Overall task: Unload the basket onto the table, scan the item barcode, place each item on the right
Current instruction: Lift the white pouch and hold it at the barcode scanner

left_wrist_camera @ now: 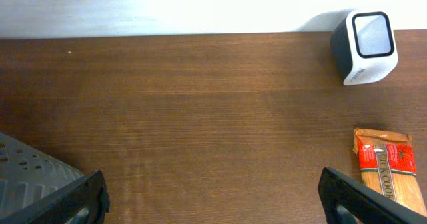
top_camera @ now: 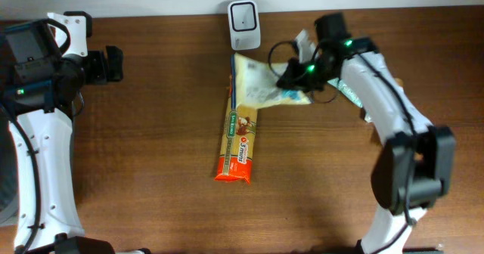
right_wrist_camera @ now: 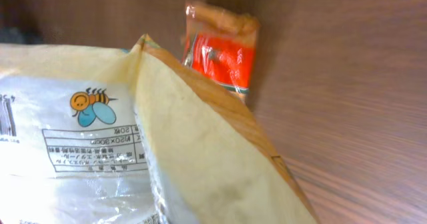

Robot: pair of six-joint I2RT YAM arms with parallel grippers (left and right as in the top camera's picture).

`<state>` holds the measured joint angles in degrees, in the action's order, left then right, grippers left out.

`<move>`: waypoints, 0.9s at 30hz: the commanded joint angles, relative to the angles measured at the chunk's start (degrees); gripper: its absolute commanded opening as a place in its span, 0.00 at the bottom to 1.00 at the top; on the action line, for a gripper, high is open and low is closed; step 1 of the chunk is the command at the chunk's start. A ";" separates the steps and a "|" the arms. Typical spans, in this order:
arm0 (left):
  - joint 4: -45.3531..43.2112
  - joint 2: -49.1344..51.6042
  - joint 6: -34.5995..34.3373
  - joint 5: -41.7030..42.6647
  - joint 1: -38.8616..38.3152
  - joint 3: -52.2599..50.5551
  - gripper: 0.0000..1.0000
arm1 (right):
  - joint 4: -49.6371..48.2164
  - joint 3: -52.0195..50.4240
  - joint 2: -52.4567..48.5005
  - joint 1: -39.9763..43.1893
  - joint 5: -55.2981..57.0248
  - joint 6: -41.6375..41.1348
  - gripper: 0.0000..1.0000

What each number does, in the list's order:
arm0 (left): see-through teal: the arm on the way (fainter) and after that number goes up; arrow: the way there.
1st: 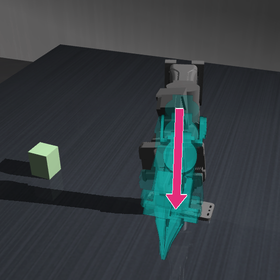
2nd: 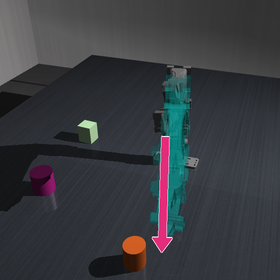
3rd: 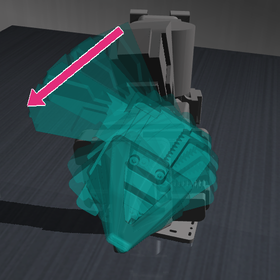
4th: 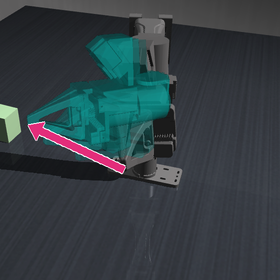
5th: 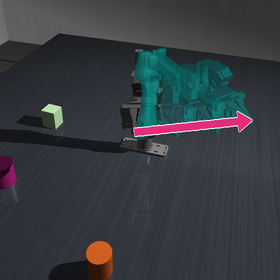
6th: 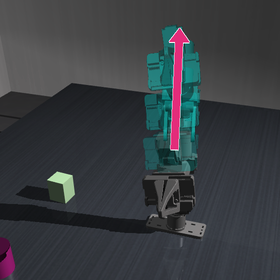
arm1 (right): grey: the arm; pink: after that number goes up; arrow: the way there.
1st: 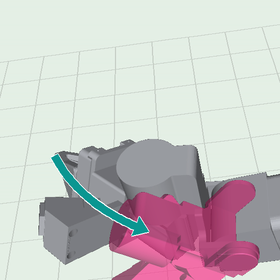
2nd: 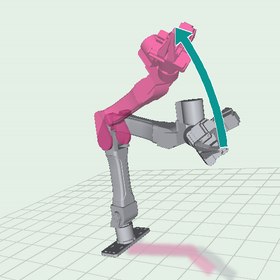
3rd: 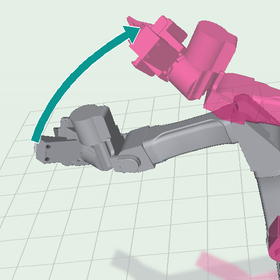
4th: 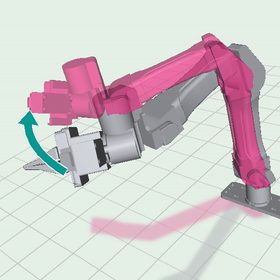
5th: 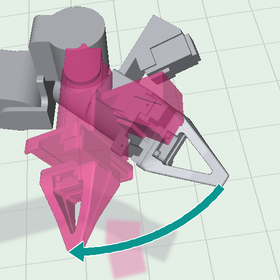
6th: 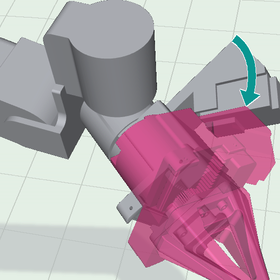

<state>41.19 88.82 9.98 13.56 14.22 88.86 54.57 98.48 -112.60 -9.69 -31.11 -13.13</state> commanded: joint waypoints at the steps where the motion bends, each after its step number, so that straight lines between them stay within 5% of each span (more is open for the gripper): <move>1: 0.02 -0.72 -0.52 0.61 0.20 0.22 0.99 | 6.67 6.05 4.39 -0.55 24.39 0.70 0.04; 9: 0.00 -0.72 -0.52 0.63 0.20 0.20 0.99 | 8.63 6.75 4.57 -7.76 46.40 0.90 0.04; 16: 0.02 -0.72 -0.52 0.63 0.20 0.20 0.99 | 12.11 13.09 4.59 -9.42 34.64 2.84 0.04; 27: 0.02 -0.70 -0.52 0.61 0.20 0.22 0.99 | 11.96 22.93 5.66 -9.42 31.58 6.82 0.04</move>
<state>41.17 88.82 9.98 13.54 14.22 88.86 67.02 117.49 -108.29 -19.11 1.32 -8.47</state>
